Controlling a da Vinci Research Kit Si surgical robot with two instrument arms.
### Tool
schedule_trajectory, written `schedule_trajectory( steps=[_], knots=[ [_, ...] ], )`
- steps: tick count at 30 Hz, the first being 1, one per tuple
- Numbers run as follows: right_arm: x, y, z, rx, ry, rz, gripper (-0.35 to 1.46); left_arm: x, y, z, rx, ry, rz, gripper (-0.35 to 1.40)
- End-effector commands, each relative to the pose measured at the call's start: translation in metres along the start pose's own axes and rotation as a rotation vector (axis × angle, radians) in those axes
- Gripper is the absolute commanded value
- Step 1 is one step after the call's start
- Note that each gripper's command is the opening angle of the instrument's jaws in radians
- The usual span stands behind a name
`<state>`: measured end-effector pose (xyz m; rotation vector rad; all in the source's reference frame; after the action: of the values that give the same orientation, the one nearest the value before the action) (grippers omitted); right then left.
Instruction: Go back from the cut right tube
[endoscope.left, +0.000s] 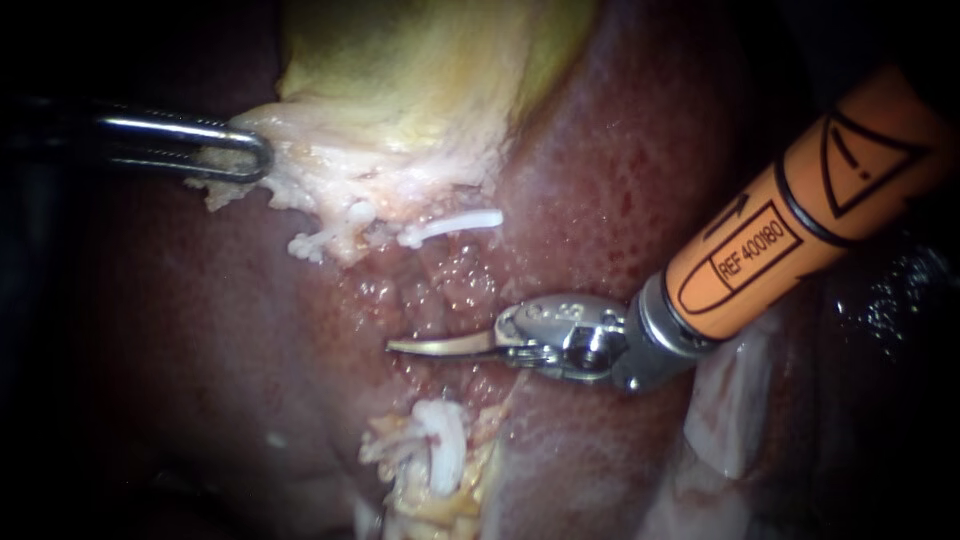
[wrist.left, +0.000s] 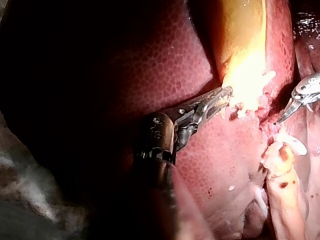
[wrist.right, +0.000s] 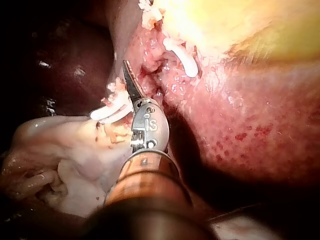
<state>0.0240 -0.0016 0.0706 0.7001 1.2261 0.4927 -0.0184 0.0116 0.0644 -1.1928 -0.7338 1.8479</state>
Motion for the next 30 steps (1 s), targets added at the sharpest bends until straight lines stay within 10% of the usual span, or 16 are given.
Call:
schedule_trajectory(
  steps=[1, 2, 6, 16, 24, 30],
  knots=[
    [0.0, -0.0001, 0.0001, -0.011, 0.021, 0.0, -0.28, 0.0, 0.0, 0.0, 0.001, 0.0, 0.0, -0.35],
    [0.0, -0.0002, 0.0003, -0.02, 0.05, -0.002, 0.41, 0.0, 0.0, 0.0, 0.001, 0.0, 0.0, -0.35],
    [0.0003, -0.0001, 0.0011, -0.011, 0.118, -0.009, 1.16, 0.0, 0.0, 0.0, 0.001, 0.0, 0.0, -0.35],
    [0.0001, -0.0005, 0.0009, -0.023, 0.107, -0.08, 1.28, 0.0, -0.0001, 0.0, 0.0, 0.0, 0.0, -0.35],
    [-0.0012, -0.0017, -0.0031, -0.223, -0.163, -0.326, 1.43, -0.0001, -0.0002, 0.0001, 0.0, 0.0, 0.001, -0.35],
    [-0.0011, -0.0021, -0.0085, -0.317, -0.261, -0.444, 1.43, -0.0001, -0.0002, 0.0001, 0.0, 0.0, 0.001, -0.35]
  ],
)
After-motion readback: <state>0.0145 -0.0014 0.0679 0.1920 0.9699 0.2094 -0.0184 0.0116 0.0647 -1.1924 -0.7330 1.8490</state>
